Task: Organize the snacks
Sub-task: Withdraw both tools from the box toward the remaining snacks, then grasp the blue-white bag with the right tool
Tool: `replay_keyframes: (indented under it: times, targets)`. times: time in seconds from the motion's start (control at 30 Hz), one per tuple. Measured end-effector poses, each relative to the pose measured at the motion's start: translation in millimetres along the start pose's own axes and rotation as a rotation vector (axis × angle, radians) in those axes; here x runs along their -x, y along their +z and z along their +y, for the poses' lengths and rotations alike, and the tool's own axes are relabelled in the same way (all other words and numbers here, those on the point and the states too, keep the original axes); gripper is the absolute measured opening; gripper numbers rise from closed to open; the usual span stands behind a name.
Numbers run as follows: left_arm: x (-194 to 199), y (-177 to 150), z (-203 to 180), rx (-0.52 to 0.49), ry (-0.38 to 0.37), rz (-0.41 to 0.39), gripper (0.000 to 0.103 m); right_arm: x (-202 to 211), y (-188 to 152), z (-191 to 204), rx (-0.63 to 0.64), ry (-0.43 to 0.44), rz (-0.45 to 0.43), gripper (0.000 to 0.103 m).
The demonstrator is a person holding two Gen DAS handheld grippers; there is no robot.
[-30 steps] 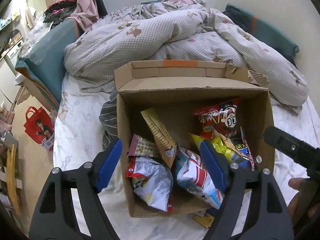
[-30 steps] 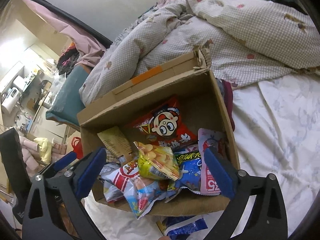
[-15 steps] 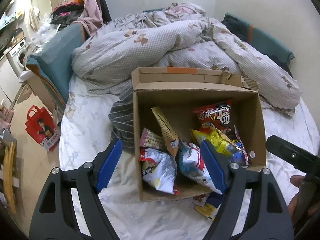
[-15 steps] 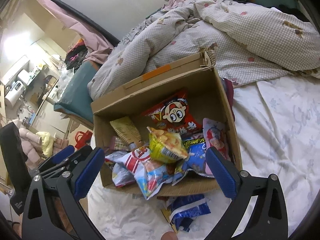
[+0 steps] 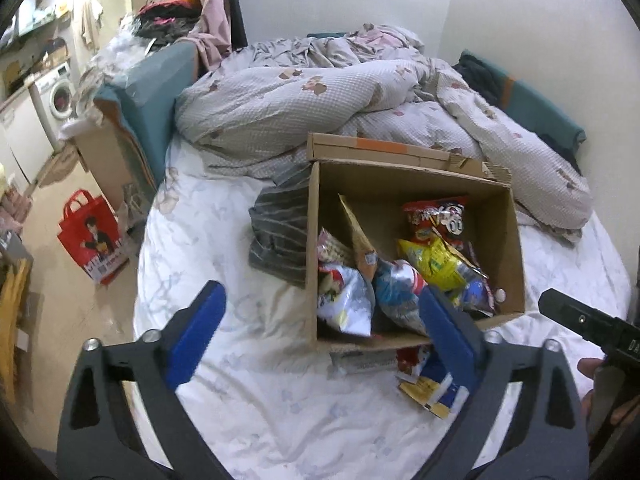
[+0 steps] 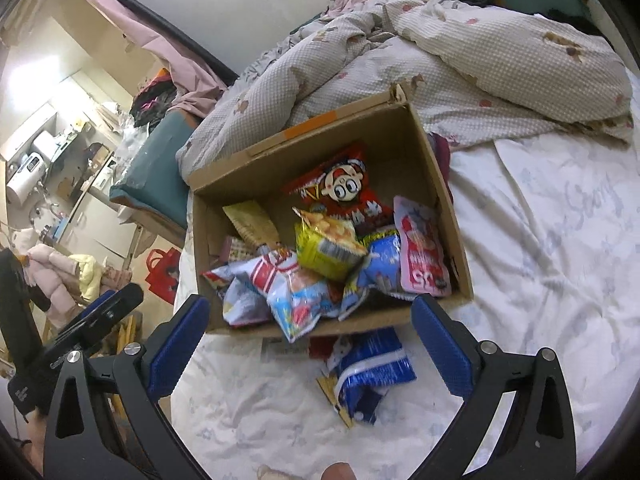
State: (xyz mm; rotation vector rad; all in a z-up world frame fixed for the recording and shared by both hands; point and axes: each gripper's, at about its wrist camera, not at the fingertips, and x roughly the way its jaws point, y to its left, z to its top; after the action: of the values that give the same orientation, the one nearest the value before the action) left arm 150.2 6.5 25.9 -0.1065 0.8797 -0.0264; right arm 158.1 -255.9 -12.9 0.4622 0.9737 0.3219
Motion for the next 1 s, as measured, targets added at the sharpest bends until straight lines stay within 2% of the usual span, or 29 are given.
replay_keyframes:
  times: [0.13,0.4,0.6,0.77,0.87,1.0]
  targets:
    - [-4.3,-17.3,0.2,-0.006,-0.018,0.064,0.098,7.8,-9.9,-6.7,-0.022,-0.012,0.002,0.103]
    - [1.6,-41.4,1.4,0.006,-0.019,0.087,0.098,18.9,-24.2,-30.3,-0.079,-0.071,0.017,0.103]
    - [-7.4,-53.6,11.0,0.044,0.002,0.104,0.098,18.8,-28.2,-62.3,-0.221,-0.081,0.031,0.103]
    - [-15.1,-57.8,23.2,0.095,0.001,0.133,0.098,0.7,-34.9,-85.5,-0.357,-0.084,0.096,0.103]
    - [-17.9,-59.5,29.3,0.133,-0.007,0.152,0.098,-15.6,-39.4,-86.0,-0.361,-0.104,0.155,0.103]
    - [-21.1,-61.0,31.7,0.151,-0.013,0.172,0.098,-50.6,-47.5,-76.2,-0.343,-0.085,0.269,0.103]
